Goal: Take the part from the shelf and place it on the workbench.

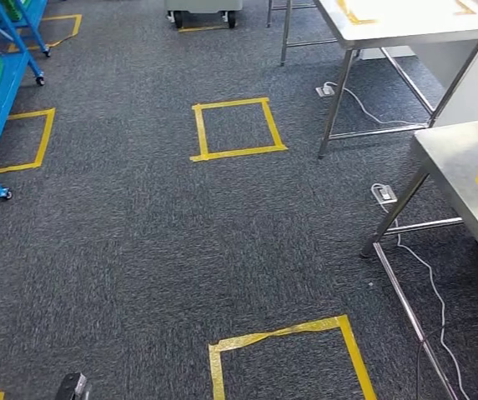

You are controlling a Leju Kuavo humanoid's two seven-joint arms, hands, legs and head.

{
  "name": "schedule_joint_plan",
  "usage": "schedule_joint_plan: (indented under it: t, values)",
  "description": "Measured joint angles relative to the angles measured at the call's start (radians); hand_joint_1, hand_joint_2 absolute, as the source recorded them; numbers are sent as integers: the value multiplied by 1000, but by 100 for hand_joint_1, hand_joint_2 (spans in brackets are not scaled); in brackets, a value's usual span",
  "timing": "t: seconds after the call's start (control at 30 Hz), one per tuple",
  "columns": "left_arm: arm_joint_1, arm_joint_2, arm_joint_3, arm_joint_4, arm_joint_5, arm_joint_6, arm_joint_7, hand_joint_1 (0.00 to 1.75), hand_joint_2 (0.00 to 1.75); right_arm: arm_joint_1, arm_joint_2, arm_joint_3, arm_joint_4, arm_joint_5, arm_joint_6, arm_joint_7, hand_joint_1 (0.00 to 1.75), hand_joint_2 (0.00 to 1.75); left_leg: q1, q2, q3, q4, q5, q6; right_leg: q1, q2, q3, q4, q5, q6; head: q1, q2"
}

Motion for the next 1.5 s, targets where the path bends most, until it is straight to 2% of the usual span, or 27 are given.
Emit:
schedule_joint_plan:
  t: [0.07,0.13,0.17,0.2,0.23,0.3,0.37,0.4,0.43,0.5,0.57,0.67,0.7,0.73,0.8,0.87,0.93,1.0,1.03,1.1,1.17,1.23,1.27,1.3,1.37,1.43,1.5]
  values:
    - [5,0,0,0,0,0,1,0,0,-2,1,12,-3,-1,0,0,0,0,2,-19,-15,-2,21,14,-4,31,-12,35,-44,10,0,0]
    - [4,0,0,0,0,-2,2,0,0,-4,1,19,-4,-1,1,0,0,0,3,-40,-37,-2,43,23,-3,77,-44,147,-137,14,1,0]
    - [4,0,0,0,0,-3,3,0,0,-6,2,25,-4,1,3,1,0,0,1,-50,-49,-2,54,26,-2,87,-58,211,-173,14,1,0]
    - [4,0,0,0,0,-4,4,0,0,-10,4,35,-6,6,4,2,0,0,-1,-62,-63,-2,65,27,0,92,-64,258,-189,13,0,0]
    - [5,0,0,0,0,-4,6,0,0,-16,7,48,-8,13,6,5,0,0,-2,-73,-76,-1,76,27,2,94,-56,274,-185,9,0,0]
    - [5,-1,0,0,0,-5,9,0,0,-38,13,81,-16,32,6,13,0,0,-4,-94,-103,-1,98,24,7,107,14,196,-140,-4,0,0]
    - [3,-2,0,0,-1,-6,9,0,0,-62,18,118,-27,49,3,20,0,0,-5,-113,-123,0,119,19,8,146,111,58,-127,-18,-2,0]
    - [2,-3,0,0,-1,-7,9,0,0,-74,21,137,-31,57,0,22,0,0,-4,-123,-130,0,128,15,10,160,142,10,-131,-21,-1,0]
    - [2,-4,0,0,-2,-8,9,0,0,-86,24,155,-35,66,-3,25,0,0,-2,-133,-135,-1,137,9,11,165,155,-13,-137,-23,0,0]
    - [5,-2,0,0,-6,-9,9,0,0,-112,34,194,-38,85,-8,31,0,0,1,-149,-142,-2,151,-3,13,146,152,-23,-124,-26,3,0]
    - [8,-3,0,0,-11,-10,9,0,0,-134,45,238,-39,103,-12,38,0,0,1,-125,-162,26,118,-14,9,124,142,-31,-106,-37,-2,0]
    - [4,-5,0,0,-14,-10,10,0,0,-155,54,287,-39,124,-15,44,0,0,8,-67,-228,194,-3,-33,6,85,114,-36,-83,-45,-11,0]
    - [3,-5,0,0,-15,-9,10,0,0,-160,59,301,-39,134,-16,46,0,0,12,-59,-245,249,-21,-39,5,71,105,-36,-76,-43,-11,0]
    - [4,-5,0,0,-17,-8,10,0,0,-166,66,318,-39,147,-16,49,0,0,18,-54,-248,279,-17,-46,2,58,95,-36,-70,-40,-11,0]
    - [5,-4,0,0,-18,-6,10,0,0,-173,81,356,-39,172,-18,58,0,0,28,-40,-201,232,28,-60,-4,34,81,-34,-59,-30,-11,0]
    - [1,-6,0,0,-19,-6,10,0,0,-180,91,383,-41,190,-21,64,0,0,36,15,-105,103,55,-74,-5,8,72,-27,-55,-16,-15,0]
    - [-4,-6,0,0,-20,-5,10,0,0,-195,98,403,-43,217,-27,69,0,0,38,54,-54,23,48,-63,0,-19,69,-17,-53,-3,-18,0]
    - [-2,-4,0,0,-21,-4,10,0,0,-216,115,434,-42,249,-34,76,0,0,36,38,-58,15,45,-38,1,-42,71,-16,-50,6,-16,0]
    - [0,-5,0,0,-21,-4,10,0,0,-222,126,450,-41,259,-37,79,0,0,36,27,-61,15,48,-29,-2,-38,70,-13,-55,10,-14,0]
    - [-1,-5,0,0,-21,-4,9,0,0,-226,139,472,-39,274,-40,86,0,0,36,0,-66,13,56,-12,-8,8,48,42,-95,16,-10,0]
    - [-2,-5,0,0,-21,-5,6,0,0,-230,142,489,-31,298,-43,98,0,0,34,-31,-74,13,63,-1,-7,70,-9,174,-162,16,-5,0]
    - [0,-3,0,0,-21,-5,4,0,0,-232,148,514,-16,327,-48,107,0,0,29,-61,-79,13,68,5,-3,92,-53,269,-192,10,-3,0]
    - [2,-3,0,0,-22,-5,5,0,0,-231,153,528,-9,339,-50,109,0,0,26,-75,-80,13,70,6,-2,96,-50,264,-179,5,-3,0]
    - [3,-2,0,0,-24,-4,7,0,0,-231,160,541,-3,350,-53,109,0,0,23,-89,-80,13,72,5,1,101,-28,220,-151,-2,-3,0]
    - [3,-3,0,0,-29,-2,11,0,0,-232,172,566,6,376,-61,110,0,0,21,-116,-82,13,75,1,3,135,42,87,-95,-17,-4,0]
    - [3,-3,-1,0,-32,2,15,0,0,-232,183,590,16,402,-72,114,0,0,24,-140,-92,14,82,-9,5,163,83,6,-79,-22,-6,0]
    - [6,-2,-1,0,-35,4,18,0,0,-232,198,616,29,425,-80,120,0,0,29,-158,-101,12,90,-22,7,154,87,-7,-81,-22,-7,0]
